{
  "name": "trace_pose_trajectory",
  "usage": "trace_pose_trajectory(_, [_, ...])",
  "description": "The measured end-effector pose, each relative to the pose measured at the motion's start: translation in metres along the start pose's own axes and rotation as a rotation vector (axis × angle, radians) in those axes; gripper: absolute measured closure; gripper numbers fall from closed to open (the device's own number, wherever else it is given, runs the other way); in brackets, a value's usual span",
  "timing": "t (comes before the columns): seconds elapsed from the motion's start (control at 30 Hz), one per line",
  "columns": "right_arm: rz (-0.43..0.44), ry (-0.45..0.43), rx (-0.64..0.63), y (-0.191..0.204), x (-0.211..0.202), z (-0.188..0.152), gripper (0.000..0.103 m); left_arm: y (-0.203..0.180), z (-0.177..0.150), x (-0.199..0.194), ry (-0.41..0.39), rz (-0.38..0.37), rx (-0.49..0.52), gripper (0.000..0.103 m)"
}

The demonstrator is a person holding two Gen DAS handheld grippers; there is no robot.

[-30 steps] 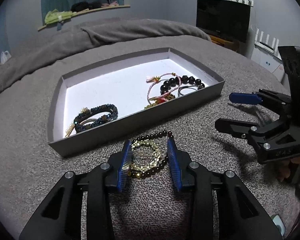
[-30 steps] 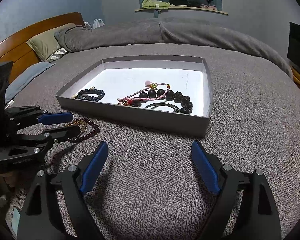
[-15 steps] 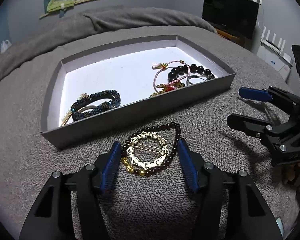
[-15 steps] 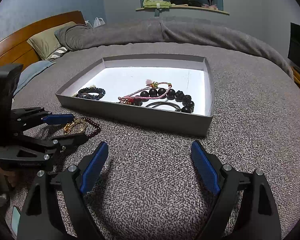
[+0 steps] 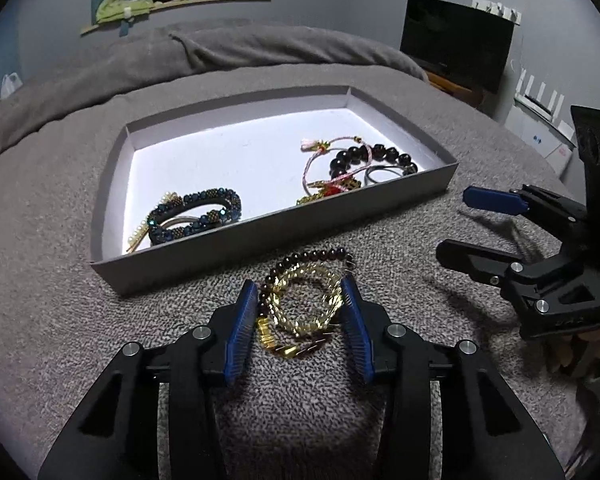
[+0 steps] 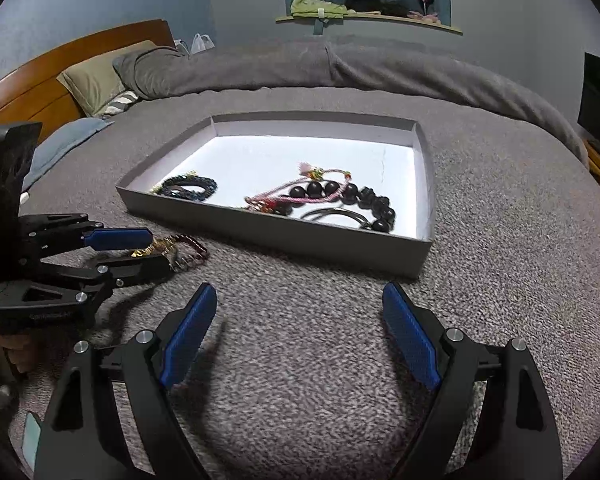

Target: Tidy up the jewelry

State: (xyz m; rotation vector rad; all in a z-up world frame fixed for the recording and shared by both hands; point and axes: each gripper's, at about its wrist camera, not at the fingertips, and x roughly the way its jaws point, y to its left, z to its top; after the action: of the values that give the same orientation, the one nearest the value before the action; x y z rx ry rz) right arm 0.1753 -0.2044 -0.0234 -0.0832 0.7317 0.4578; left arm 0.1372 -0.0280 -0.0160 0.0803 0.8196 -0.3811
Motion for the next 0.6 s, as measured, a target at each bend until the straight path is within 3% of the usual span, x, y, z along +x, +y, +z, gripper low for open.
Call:
trace_pose_trajectory(0.03, [0.007, -0.002, 0.0, 0.002, -0.001, 0.0, 0.019, -0.001, -0.001, -0.002, 0.002, -0.009, 0.005, 0.068])
trace_pose_trajectory(0.23, [0.031, 0.008, -0.019, 0.013, 0.003, 0.001, 0.019, -0.003, -0.01, -0.009, 0.012, -0.018, 0.036, 0.071])
trace_pose_trajectory(0.6, [0.075, 0.018, -0.029, 0.03, 0.009, 0.007, 0.019, 0.015, -0.014, -0.049, -0.061, -0.007, 0.028, 0.071])
